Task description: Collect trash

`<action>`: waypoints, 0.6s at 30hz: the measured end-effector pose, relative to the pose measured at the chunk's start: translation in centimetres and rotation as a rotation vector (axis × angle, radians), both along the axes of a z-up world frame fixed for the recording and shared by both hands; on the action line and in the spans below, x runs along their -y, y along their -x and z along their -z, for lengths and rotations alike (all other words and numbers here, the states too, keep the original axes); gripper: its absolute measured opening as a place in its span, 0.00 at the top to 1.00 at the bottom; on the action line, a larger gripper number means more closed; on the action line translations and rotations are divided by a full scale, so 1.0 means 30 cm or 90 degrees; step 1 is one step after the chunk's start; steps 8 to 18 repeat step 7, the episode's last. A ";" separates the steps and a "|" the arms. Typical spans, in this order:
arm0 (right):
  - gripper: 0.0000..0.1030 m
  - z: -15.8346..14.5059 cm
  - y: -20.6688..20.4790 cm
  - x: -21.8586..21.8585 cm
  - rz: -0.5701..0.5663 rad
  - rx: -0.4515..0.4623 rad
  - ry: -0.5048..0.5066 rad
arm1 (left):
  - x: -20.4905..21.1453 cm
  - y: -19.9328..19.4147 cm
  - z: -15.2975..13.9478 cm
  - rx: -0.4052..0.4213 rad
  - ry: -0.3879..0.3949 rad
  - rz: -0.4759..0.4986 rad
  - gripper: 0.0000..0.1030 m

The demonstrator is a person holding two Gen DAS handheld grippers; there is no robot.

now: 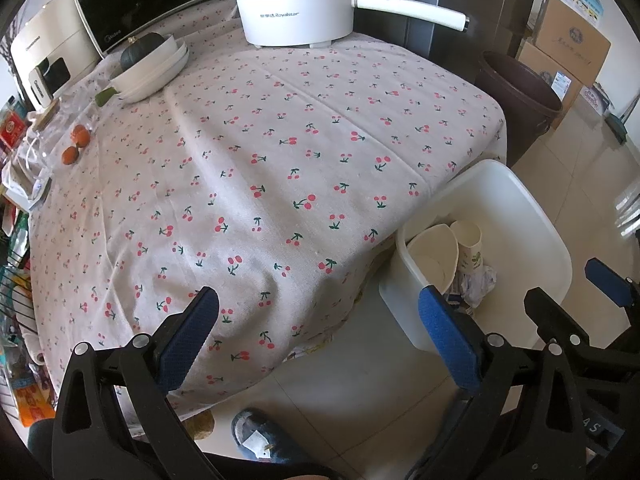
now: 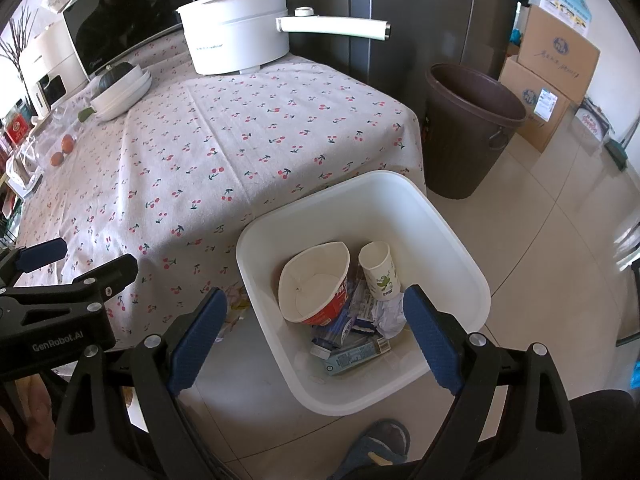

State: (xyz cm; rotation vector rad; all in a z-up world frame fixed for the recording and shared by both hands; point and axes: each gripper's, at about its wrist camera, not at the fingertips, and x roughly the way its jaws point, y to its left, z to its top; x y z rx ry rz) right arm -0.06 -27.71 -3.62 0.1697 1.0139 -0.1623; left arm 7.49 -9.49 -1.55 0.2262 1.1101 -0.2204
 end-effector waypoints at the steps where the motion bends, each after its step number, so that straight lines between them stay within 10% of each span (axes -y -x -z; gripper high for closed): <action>1: 0.15 -0.001 -0.001 0.000 0.000 0.000 0.000 | 0.000 0.000 0.000 0.000 0.000 0.000 0.07; 18: 0.15 -0.001 -0.001 0.001 0.000 0.000 0.001 | 0.000 -0.002 -0.001 -0.003 0.002 -0.002 0.07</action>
